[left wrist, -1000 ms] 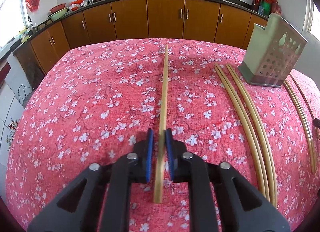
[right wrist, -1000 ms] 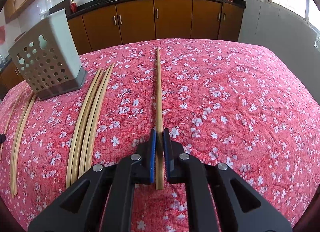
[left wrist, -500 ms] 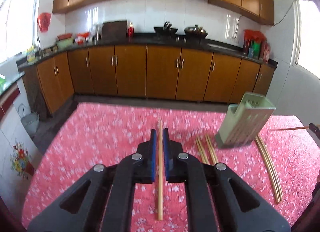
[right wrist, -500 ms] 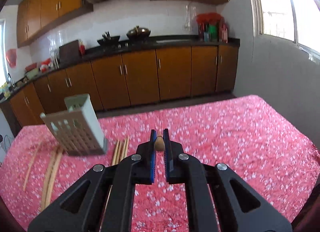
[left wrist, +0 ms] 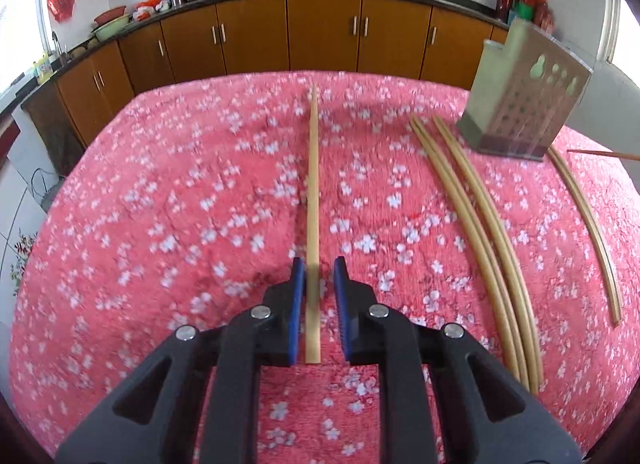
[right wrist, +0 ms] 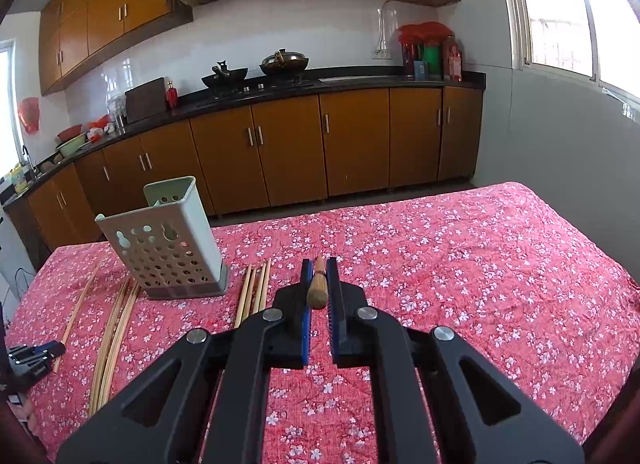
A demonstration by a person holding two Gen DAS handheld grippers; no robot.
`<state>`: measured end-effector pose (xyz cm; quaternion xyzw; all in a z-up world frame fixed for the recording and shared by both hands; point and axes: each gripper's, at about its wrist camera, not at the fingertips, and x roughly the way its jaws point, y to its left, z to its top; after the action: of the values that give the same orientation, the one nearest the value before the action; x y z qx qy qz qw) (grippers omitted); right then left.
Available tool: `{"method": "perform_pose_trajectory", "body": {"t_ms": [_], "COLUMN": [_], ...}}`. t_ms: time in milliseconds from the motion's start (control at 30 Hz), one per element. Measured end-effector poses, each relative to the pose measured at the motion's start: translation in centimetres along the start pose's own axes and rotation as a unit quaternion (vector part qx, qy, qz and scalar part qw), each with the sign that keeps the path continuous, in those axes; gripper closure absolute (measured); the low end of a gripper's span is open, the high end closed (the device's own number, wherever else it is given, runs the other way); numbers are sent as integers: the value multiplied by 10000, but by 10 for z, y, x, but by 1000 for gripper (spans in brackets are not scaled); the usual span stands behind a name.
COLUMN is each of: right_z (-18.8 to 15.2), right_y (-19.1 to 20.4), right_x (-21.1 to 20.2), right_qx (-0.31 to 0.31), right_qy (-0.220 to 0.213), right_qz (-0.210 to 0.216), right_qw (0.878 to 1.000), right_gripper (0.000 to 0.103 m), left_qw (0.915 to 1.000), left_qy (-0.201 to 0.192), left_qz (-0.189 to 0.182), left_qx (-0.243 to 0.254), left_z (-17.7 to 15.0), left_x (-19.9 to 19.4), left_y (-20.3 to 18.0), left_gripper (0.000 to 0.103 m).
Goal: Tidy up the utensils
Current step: 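Lift the held chopsticks with both tools and carry them toward the grey holder, then lower the chopsticks into the grey holder and open both tools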
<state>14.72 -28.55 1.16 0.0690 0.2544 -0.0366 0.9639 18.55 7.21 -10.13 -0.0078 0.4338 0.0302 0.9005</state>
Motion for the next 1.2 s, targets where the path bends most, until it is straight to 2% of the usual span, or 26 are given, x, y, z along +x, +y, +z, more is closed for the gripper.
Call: {"method": "perform_pose_trajectory", "body": {"t_ms": [100, 133, 267, 400, 600, 733, 933, 1067, 1200], "right_z": [-1, -2, 3, 17, 35, 43, 63, 97, 133], "right_y": [0, 0, 1, 0, 1, 4, 10, 19, 38], "right_x": [-1, -1, -4, -12, -20, -21, -22, -41, -67], "right_qx": [-1, -5, -34, -69, -102, -145, -195, -108, 22], "right_qy": [-5, -6, -89, -314, -568, -628, -748, -1168, -1743], "right_qz": [7, 10, 24, 75, 101, 104, 128, 338, 738], "right_qw": [10000, 10000, 10000, 9995, 9983, 9979, 9969, 9925, 9819], "right_gripper": [95, 95, 95, 95, 95, 95, 96, 96, 96], "left_qw": [10000, 10000, 9999, 9967, 9848, 9782, 9737, 9621, 9453], "left_qy": [-32, -32, -137, -810, -1709, -2037, -2217, -2662, -3112], "left_qz": [58, 61, 14, -27, -126, -109, -172, -341, -806], "left_qx": [15, 33, 18, -40, -285, -392, -487, -488, -548], "left_z": [-1, -1, 7, 33, 76, 99, 127, 148, 169], "left_x": [1, 1, -6, -49, -109, -130, -142, -173, -207], "left_y": [1, 0, 3, 10, 20, 19, 18, 7, -12], "left_gripper": [89, 94, 95, 95, 95, 95, 95, 95, 95]}}
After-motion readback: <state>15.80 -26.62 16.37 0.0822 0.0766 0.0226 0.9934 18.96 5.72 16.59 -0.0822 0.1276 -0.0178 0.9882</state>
